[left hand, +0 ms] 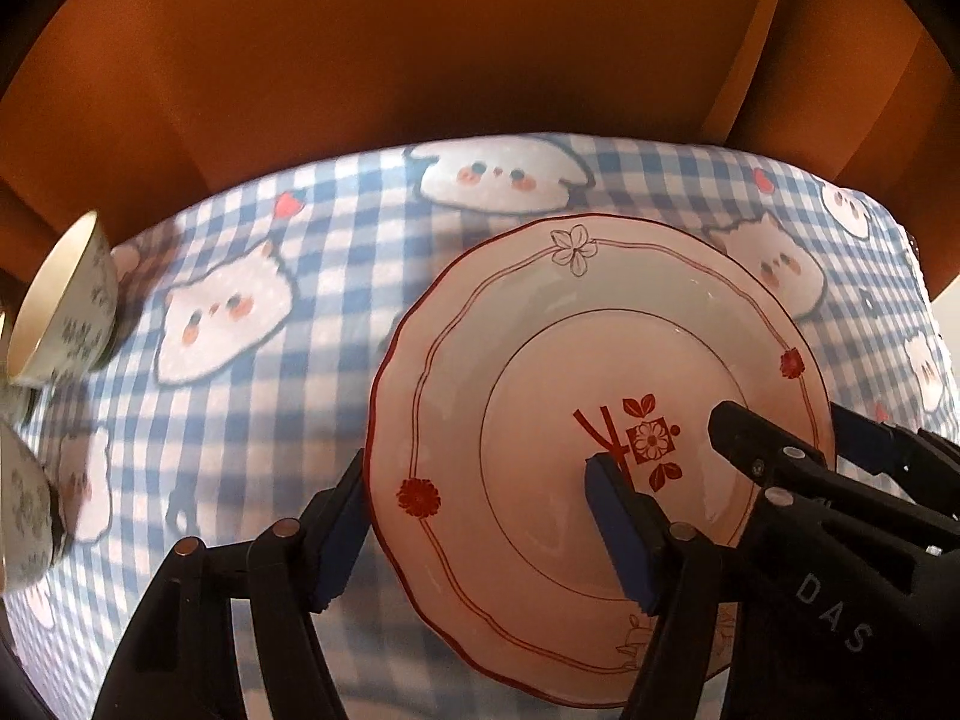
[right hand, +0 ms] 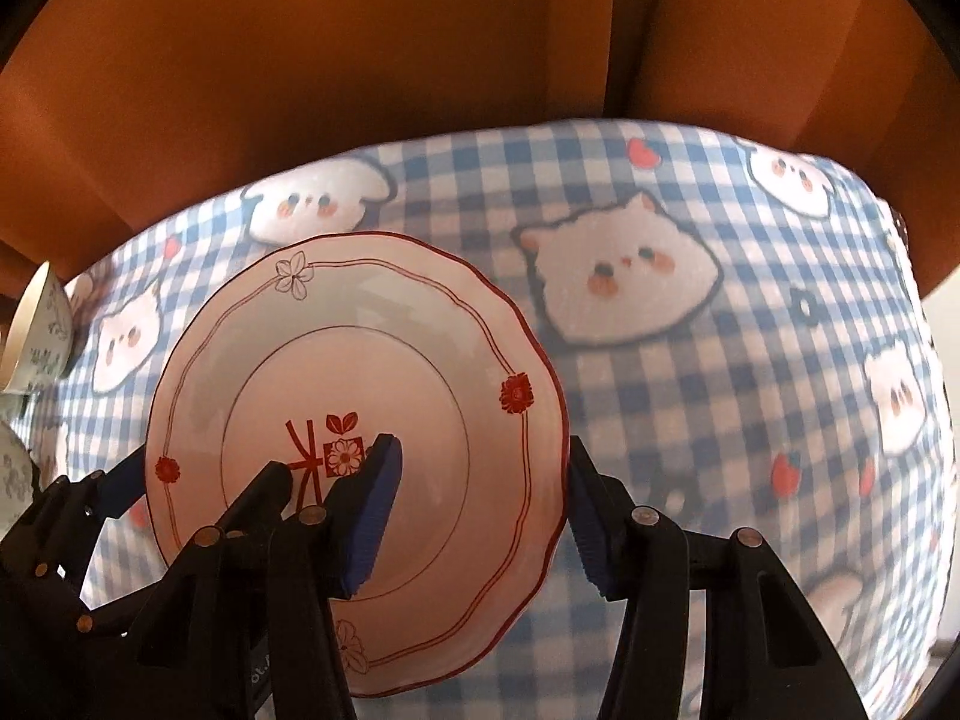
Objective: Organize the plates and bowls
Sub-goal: 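Grasp the red-rimmed plate rim with the left gripper while the right gripper grasps it too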
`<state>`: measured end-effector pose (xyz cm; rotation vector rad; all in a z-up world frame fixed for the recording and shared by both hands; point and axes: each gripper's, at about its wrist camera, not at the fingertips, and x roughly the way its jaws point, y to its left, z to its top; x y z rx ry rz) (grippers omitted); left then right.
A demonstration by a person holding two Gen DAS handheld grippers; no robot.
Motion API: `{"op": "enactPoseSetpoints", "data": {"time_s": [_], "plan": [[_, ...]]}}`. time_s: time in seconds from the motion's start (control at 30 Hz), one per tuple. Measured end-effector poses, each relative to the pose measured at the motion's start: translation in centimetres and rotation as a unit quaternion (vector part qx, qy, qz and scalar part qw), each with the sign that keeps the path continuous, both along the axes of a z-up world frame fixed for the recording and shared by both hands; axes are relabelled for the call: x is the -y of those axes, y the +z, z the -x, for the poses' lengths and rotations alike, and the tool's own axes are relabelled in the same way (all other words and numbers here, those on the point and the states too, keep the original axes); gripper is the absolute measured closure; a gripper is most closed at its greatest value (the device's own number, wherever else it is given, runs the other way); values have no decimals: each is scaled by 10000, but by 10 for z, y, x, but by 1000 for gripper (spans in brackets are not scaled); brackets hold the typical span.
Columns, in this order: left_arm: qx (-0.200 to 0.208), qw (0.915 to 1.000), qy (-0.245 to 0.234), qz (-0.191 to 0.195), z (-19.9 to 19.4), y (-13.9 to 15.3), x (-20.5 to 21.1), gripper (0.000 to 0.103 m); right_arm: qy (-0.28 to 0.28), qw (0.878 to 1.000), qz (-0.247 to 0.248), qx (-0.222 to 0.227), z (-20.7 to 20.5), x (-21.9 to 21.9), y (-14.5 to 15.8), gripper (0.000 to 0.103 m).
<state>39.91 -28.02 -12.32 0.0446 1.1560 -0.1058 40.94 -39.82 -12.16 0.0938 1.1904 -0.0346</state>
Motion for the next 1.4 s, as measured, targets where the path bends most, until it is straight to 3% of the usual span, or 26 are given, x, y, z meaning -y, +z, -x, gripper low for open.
{"op": "enactPoseSetpoints", "data": {"time_s": [0.23, 0.37, 0.57, 0.87, 1.07, 1.4], "plan": [[-89, 9999, 97, 97, 15, 5, -9, 32, 102, 9999, -52, -120, 20, -5, 0, 45], [-54, 9994, 330, -15, 18, 2, -20, 33, 234, 9996, -158, 54, 18, 7, 6, 45], [118, 9996, 258, 71, 5, -4, -15, 43, 426, 9990, -58, 130, 2, 14, 6, 47], [110, 9994, 315, 26, 2, -5, -14, 44, 671, 9975, 162, 139, -9, 5, -3, 54], [112, 9995, 299, -45, 5, -3, -16, 51, 526, 9982, 272, -33, -12, 2, -3, 60], [160, 9996, 232, -23, 15, 13, -17, 51, 452, 9988, 206, 45, 2, 7, 15, 60]]}}
